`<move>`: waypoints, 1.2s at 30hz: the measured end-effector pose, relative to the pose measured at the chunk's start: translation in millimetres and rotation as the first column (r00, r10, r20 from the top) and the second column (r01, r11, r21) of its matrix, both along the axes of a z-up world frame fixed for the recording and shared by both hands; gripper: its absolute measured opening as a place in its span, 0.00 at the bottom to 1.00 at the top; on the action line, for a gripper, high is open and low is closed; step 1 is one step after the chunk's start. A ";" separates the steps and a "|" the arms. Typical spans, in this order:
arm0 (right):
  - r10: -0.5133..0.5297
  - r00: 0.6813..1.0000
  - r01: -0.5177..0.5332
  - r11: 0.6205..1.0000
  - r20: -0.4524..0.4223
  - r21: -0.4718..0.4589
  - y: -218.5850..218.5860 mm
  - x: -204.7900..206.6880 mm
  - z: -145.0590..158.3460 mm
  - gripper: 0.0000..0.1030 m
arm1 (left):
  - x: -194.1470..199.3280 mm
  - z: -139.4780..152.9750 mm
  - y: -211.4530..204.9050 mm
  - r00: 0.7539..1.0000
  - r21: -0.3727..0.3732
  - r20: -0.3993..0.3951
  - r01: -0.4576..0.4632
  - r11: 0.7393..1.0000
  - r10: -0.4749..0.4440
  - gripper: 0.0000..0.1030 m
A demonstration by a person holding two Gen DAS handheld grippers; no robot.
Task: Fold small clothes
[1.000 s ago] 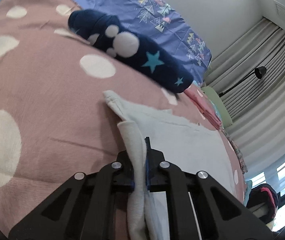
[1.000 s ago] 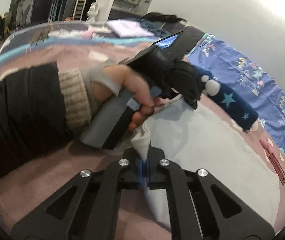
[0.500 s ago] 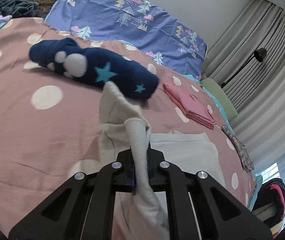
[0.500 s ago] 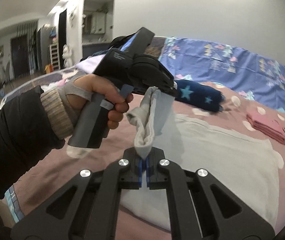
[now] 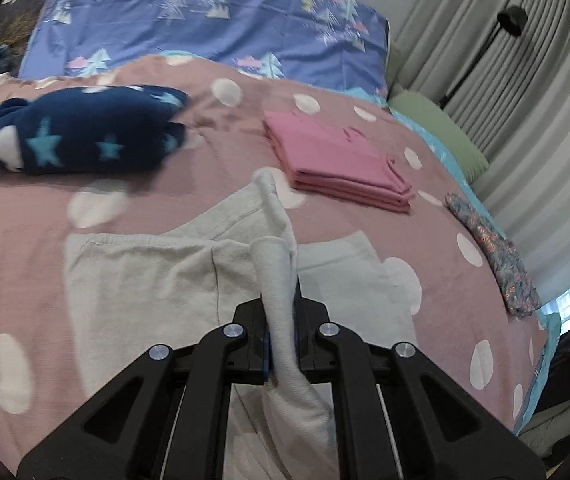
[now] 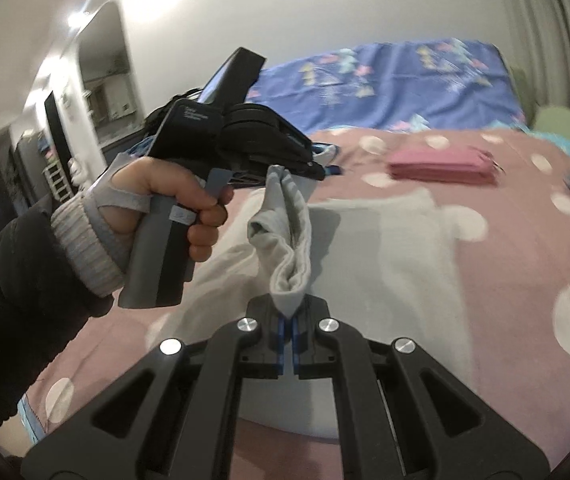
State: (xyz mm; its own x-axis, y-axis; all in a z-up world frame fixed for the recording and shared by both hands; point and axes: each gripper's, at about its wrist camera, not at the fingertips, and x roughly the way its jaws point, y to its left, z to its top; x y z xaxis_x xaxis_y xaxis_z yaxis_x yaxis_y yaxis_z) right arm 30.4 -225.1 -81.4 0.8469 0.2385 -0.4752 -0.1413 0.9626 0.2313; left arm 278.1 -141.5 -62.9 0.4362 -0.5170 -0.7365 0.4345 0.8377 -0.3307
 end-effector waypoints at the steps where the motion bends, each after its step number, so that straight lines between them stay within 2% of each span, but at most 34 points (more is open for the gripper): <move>1: -0.021 1.000 0.021 1.000 -0.006 0.019 -13.3 -1.4 -3.1 0.02 | -0.5 -1.9 -12.6 1.000 0.012 -0.001 0.010 1.000 -0.010 0.07; 8: -0.077 0.996 0.081 0.991 -0.040 0.103 -56.5 -12.8 -24.1 0.02 | -3.7 -17.7 -64.9 0.998 0.084 -0.016 0.061 0.995 -0.060 0.07; 22: -0.076 0.996 0.083 0.972 -0.042 0.219 -82.8 -21.7 -37.1 0.02 | -17.6 -35.5 -120.5 0.990 0.185 -0.013 0.143 0.972 -0.143 0.08; 24: -0.066 0.997 0.074 0.969 -0.043 0.236 -83.5 -23.1 -39.4 0.02 | -24.2 -35.2 -120.2 0.986 0.187 -0.011 0.166 0.968 -0.167 0.30; 26: -0.045 0.998 0.057 0.960 -0.050 0.273 -87.8 -21.3 -44.3 0.02 | -36.5 -27.7 -113.4 0.985 0.190 0.001 0.169 0.967 -0.172 0.45; 28: -0.022 0.998 0.041 0.944 -0.062 0.328 -94.1 -18.4 -49.3 0.02 | -58.0 -12.7 -98.6 0.980 0.211 0.064 0.172 0.962 -0.189 0.51; 29: -0.015 0.998 0.037 0.936 -0.066 0.351 -97.2 -17.6 -51.2 0.02 | -69.3 -5.8 -90.2 0.976 0.223 0.096 0.168 0.960 -0.193 0.58; 31: -0.004 0.998 0.030 0.925 -0.069 0.379 -100.0 -16.5 -53.2 0.02 | -101.5 10.2 -60.2 0.966 0.240 0.179 0.143 0.960 -0.189 0.65; 33: 0.002 0.998 0.025 0.921 -0.069 0.388 -100.2 -15.7 -52.8 0.02 | -126.8 16.6 -34.0 0.959 0.244 0.221 0.119 0.962 -0.175 0.73; 36: 0.006 0.998 0.019 0.921 -0.064 0.390 -98.8 -16.1 -50.8 0.02 | -180.9 7.3 16.4 0.957 0.263 0.231 0.111 0.958 -0.174 0.77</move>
State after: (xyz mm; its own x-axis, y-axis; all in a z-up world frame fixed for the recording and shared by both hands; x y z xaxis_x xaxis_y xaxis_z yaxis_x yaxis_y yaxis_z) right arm 14.4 -323.9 -132.2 0.8206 0.4103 -0.3978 -0.1082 0.7950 0.5969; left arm 97.2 -125.1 -55.6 0.5568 -0.4047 -0.7253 0.5973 0.8019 0.0111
